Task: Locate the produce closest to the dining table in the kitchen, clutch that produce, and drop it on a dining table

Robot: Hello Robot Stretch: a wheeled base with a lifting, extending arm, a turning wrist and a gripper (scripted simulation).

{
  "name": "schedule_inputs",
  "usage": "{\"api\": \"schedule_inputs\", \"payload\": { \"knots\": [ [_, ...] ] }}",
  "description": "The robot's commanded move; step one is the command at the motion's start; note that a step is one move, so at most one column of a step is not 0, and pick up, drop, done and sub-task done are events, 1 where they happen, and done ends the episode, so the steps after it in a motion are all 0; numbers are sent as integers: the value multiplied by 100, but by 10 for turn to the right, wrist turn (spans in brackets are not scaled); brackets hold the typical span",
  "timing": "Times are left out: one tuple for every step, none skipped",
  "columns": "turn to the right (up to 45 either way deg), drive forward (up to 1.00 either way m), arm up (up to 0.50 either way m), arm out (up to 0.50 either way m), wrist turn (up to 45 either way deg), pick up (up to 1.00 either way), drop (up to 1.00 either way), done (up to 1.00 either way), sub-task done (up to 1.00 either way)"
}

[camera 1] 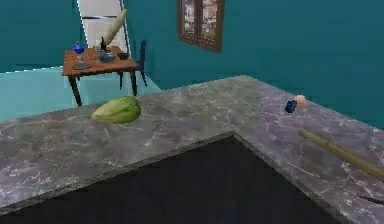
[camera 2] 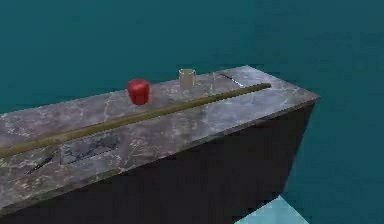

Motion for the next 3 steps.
{"api": "schedule_inputs", "payload": {
  "knots": [
    [-450,0,0,0,0,0,0,0,0],
    [-450,0,0,0,0,0,0,0,0],
    [-210,0,0,0,0,0,0,0,0]
  ]
}}
